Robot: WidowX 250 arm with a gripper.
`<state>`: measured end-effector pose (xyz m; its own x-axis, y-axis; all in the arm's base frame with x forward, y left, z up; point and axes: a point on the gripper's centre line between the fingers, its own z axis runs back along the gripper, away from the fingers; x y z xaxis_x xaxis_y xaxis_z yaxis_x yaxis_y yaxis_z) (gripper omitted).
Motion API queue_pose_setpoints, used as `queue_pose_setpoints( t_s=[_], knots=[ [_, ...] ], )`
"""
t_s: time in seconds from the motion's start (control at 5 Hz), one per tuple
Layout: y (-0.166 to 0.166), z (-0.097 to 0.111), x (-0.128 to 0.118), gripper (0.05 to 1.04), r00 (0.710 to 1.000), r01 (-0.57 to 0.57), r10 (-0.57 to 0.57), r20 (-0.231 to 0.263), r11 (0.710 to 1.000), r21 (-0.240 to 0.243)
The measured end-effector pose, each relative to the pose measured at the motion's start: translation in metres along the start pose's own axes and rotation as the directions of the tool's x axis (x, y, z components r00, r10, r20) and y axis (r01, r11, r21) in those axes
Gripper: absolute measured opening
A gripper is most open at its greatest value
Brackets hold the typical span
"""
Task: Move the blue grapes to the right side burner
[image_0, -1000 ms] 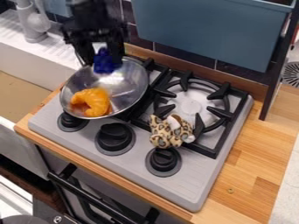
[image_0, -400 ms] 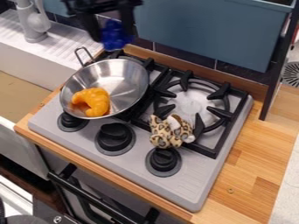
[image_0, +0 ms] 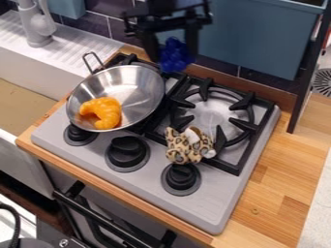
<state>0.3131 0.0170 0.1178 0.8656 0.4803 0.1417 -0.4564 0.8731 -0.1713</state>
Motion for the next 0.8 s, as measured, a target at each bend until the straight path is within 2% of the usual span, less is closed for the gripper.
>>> queue_pose_setpoints(
  t_s=[0.4, 0.8],
  knots=[
    [-0.036, -0.035, -0.022, 0.742, 0.997, 0.063, -0.063, 0.032, 0.998, 0.023],
    [-0.046, -0.071, -0.025, 0.742, 0.997, 0.075, -0.077, 0.029, 0.994, 0.074]
  ],
)
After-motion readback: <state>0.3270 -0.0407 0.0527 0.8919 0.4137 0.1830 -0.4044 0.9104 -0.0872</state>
